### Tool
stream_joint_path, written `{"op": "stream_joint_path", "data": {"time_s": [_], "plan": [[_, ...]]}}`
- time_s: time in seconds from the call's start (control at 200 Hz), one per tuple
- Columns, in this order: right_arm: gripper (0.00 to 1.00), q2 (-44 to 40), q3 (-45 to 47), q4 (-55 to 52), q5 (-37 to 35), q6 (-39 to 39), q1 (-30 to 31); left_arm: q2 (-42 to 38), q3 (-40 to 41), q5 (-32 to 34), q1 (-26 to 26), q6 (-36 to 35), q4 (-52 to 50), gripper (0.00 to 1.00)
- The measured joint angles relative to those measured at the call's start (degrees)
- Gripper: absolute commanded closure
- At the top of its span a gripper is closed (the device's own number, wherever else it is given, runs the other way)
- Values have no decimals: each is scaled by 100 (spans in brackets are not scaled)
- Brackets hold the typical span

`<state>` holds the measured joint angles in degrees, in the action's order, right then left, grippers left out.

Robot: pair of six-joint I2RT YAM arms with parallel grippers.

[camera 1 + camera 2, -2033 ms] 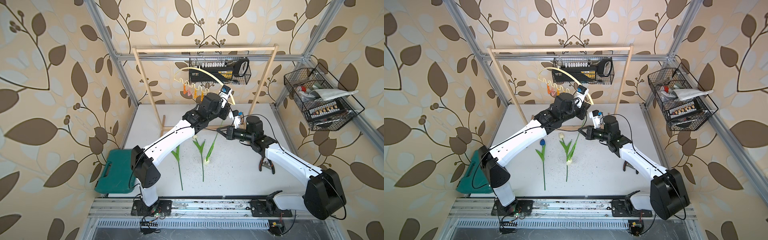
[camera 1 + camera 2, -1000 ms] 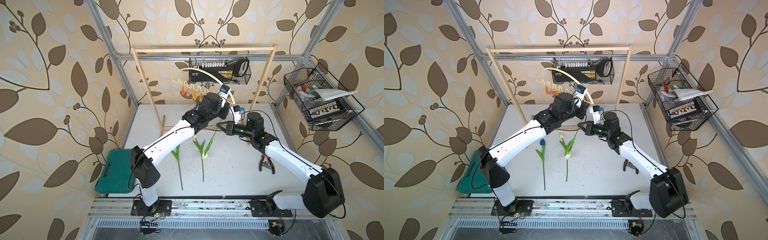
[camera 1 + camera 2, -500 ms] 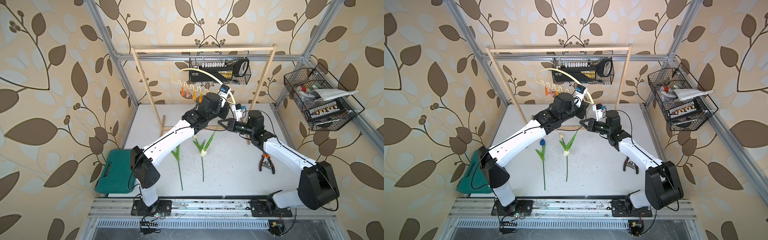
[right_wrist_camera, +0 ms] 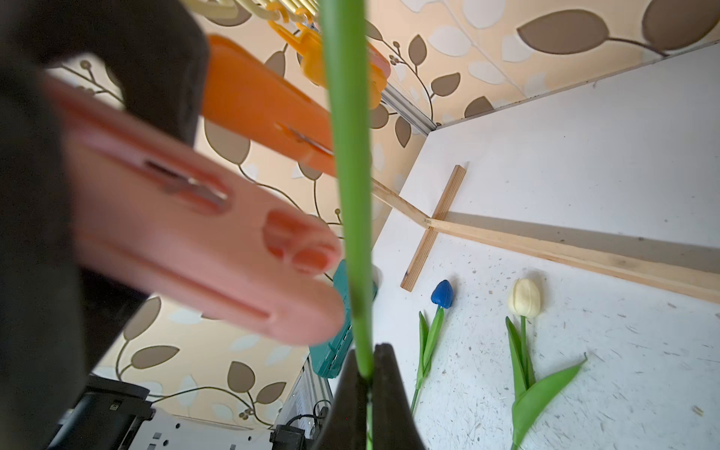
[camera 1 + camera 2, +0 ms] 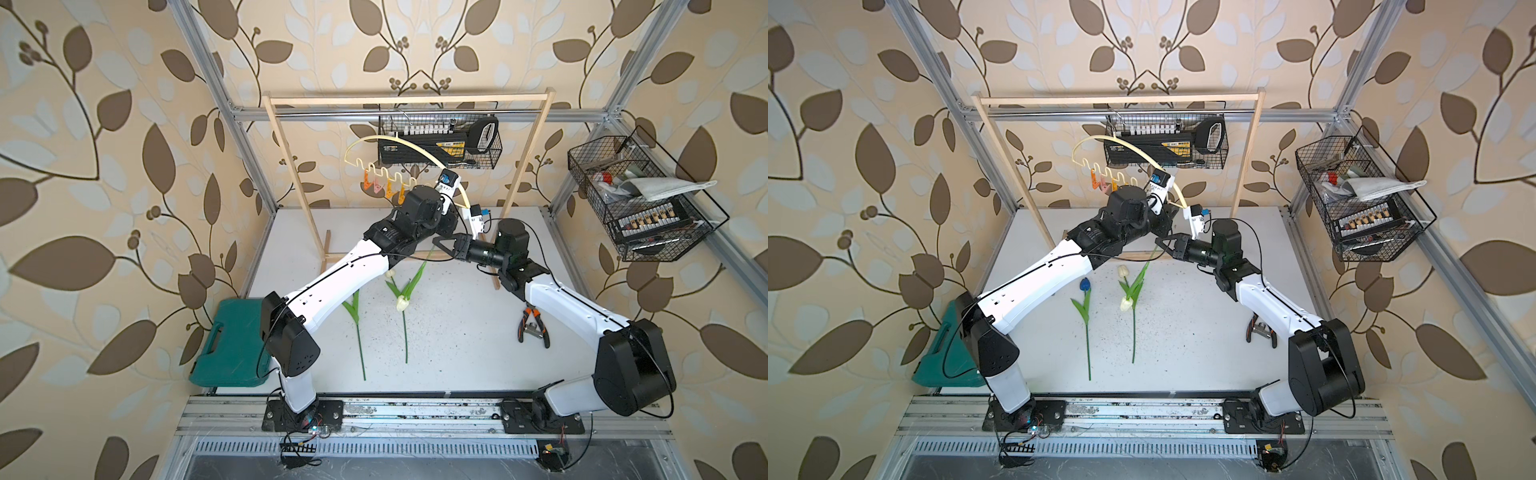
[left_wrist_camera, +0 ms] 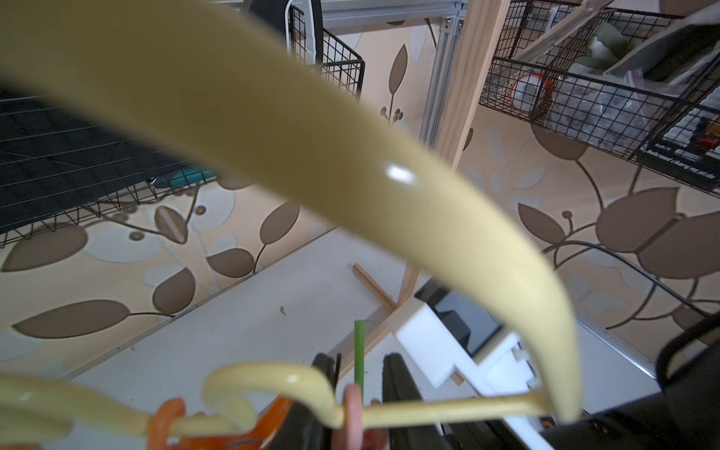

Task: Dry the flowers on a clothes hanger
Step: Clamp the flower onto the hanger.

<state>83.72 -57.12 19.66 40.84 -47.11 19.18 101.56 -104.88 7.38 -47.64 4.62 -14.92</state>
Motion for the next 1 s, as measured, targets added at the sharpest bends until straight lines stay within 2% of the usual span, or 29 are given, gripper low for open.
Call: {"op": "stream_joint_path", "data": {"time_s": [1.0], "plan": [[100,-240,-28,-186,13,216,170,-9,26,2,4,17,166,76]]}}
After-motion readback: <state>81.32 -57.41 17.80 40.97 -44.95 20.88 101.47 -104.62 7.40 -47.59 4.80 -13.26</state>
